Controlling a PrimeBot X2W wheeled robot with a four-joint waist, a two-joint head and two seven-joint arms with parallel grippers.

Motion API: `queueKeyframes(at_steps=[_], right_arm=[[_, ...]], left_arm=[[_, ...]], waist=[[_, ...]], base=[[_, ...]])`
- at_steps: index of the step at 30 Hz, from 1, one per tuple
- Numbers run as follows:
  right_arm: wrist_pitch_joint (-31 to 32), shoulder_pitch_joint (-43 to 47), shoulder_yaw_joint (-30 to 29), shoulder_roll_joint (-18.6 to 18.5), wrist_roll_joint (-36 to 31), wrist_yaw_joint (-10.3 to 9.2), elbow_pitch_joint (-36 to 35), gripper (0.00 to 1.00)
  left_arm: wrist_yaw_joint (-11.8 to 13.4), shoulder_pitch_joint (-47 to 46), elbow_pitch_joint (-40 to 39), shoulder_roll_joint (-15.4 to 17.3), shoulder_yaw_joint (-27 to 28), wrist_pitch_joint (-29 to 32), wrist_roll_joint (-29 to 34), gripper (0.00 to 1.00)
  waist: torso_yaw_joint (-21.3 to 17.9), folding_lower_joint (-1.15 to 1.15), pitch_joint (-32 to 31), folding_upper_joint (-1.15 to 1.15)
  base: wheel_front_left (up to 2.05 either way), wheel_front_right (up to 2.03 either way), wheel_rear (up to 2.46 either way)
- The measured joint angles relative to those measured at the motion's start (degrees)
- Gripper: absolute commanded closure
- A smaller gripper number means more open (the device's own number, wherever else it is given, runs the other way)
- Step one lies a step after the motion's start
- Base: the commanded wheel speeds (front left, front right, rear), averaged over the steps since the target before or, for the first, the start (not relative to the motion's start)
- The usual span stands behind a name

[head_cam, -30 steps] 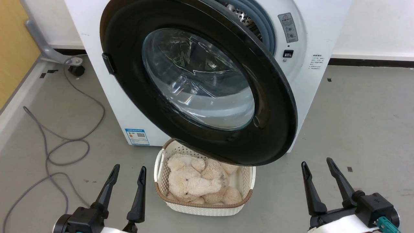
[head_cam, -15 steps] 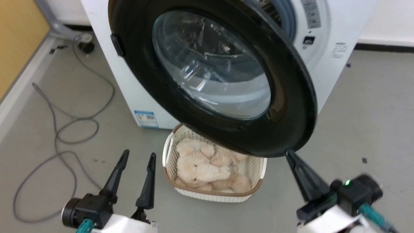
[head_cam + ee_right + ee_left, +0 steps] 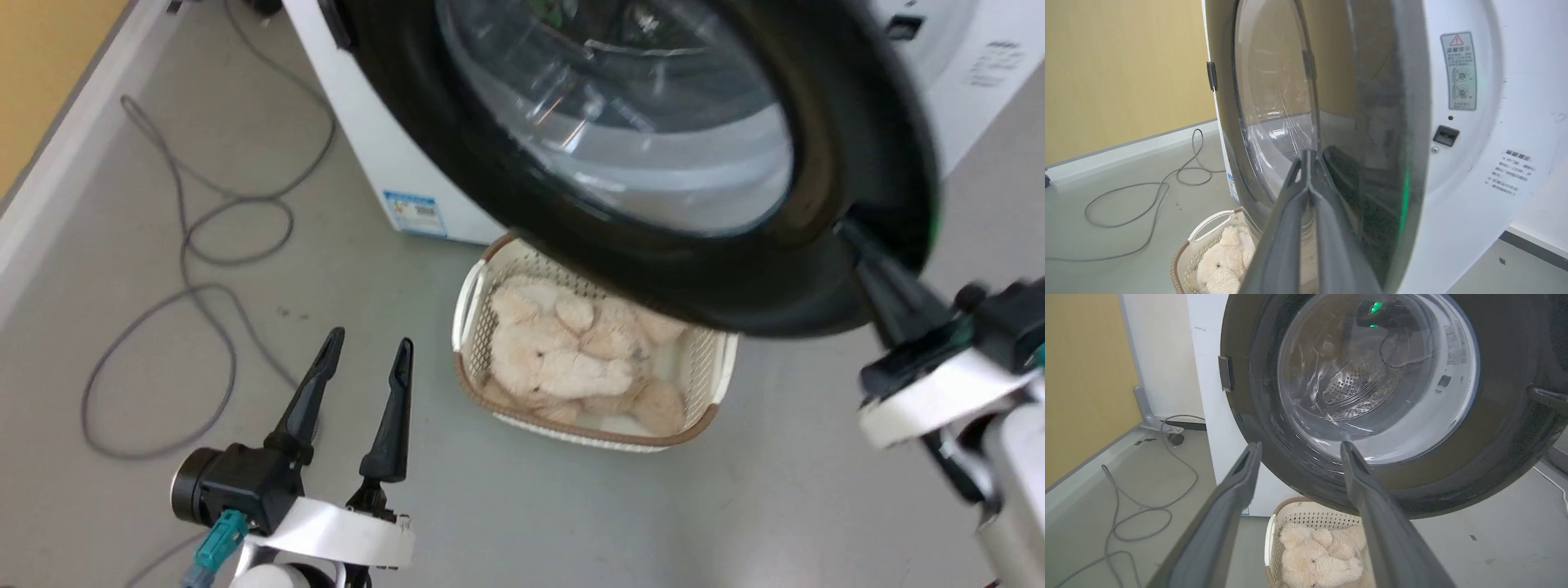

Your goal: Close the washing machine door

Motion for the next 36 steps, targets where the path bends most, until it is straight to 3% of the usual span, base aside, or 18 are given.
queueKeyframes(at_steps=[12, 20, 28, 36], right_arm=[[5.08, -14.79, -2.29, -4.50, 3.99, 0.01, 5.61, 1.00], [9.15, -24.56, -5.66, -5.12, 4.10, 0.00, 11.24, 1.00], [11.20, -27.93, -10.32, -2.37, 1.67, 0.62, 16.30, 1.00], [10.28, -27.93, -11.23, -0.79, 0.40, 0.48, 19.04, 1.00]], left_arm=[[0.00, -4.26, -1.18, -0.64, 0.00, 0.00, -0.41, 0.00], [0.00, -6.03, -1.41, -1.36, 0.00, 0.00, -0.45, 0.00], [0.00, -6.53, -0.98, -1.58, -0.01, 0.00, -0.49, 0.00], [0.00, -6.53, -0.11, -1.62, 0.33, 0.00, -0.48, 0.00]], waist=[[2.60, 0.00, 7.09, 0.00], [3.85, 0.00, 10.56, 0.00], [4.65, 0.00, 11.36, 0.00], [4.32, 0.00, 9.21, 0.00]], base=[[0.00, 0.00, 0.00], [0.00, 0.00, 0.00], [0.00, 0.00, 0.00], [0.00, 0.00, 0.00]])
